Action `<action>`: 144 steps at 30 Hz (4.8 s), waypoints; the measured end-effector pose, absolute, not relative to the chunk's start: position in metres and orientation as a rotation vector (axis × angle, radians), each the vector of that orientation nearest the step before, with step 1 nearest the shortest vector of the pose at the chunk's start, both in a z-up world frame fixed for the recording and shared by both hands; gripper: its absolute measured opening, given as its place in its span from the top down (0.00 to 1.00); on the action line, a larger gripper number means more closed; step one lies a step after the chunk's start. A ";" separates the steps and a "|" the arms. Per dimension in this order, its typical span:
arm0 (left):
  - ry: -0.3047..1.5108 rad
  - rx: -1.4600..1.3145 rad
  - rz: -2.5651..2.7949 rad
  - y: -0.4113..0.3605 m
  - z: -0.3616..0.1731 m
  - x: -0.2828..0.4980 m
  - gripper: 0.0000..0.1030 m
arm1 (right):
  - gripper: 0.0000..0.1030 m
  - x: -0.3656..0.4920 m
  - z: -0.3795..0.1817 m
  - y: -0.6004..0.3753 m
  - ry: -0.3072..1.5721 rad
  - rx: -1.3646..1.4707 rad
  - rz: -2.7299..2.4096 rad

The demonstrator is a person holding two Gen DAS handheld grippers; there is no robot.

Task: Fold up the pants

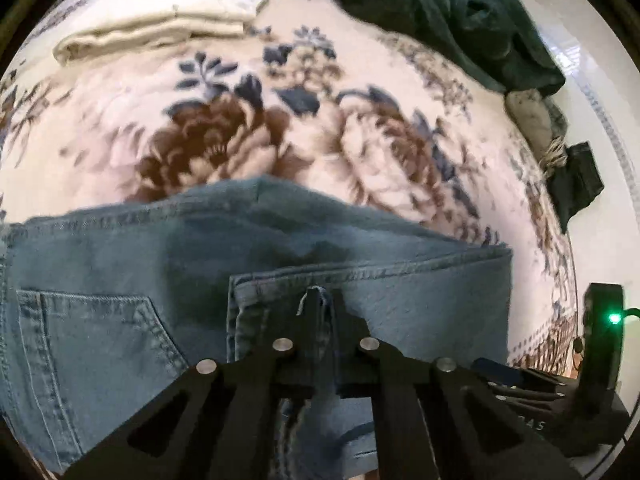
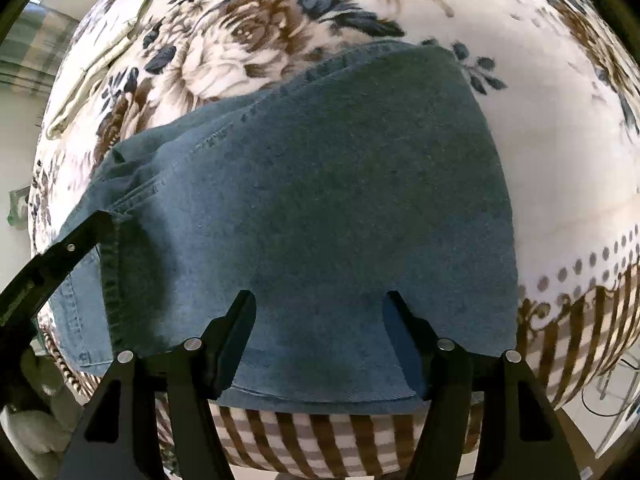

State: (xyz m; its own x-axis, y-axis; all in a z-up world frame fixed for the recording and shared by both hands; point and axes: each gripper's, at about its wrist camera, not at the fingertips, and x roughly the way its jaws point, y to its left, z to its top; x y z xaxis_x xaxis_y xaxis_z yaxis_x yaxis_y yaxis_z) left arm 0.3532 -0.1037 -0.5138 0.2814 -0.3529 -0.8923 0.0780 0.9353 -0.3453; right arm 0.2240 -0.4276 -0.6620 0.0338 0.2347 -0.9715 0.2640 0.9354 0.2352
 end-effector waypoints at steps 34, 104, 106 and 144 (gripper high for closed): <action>1.198 -0.791 0.217 0.097 -0.509 0.213 0.15 | 0.17 0.204 -0.635 -0.352 1.529 0.225 0.041; 1.255 -0.174 -0.227 -0.307 -0.503 0.263 0.68 | 0.00 0.100 -0.632 -0.701 1.356 0.588 -0.365; 1.291 -0.182 -0.247 -0.315 -0.499 0.260 0.51 | 0.00 0.097 -0.630 -0.700 1.349 0.636 -0.315; 1.221 -0.033 0.147 -0.146 -0.455 0.298 0.26 | 0.87 0.207 -0.596 -0.553 1.260 0.520 0.076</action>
State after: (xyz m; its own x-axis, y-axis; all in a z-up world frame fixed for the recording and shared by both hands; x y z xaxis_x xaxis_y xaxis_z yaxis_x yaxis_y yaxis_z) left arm 0.2984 -0.1465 -0.4550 0.3348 0.0952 -0.9375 -0.1306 0.9900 0.0539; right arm 0.2071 -0.5532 -0.5961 0.3199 0.3344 -0.8865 0.2250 0.8821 0.4139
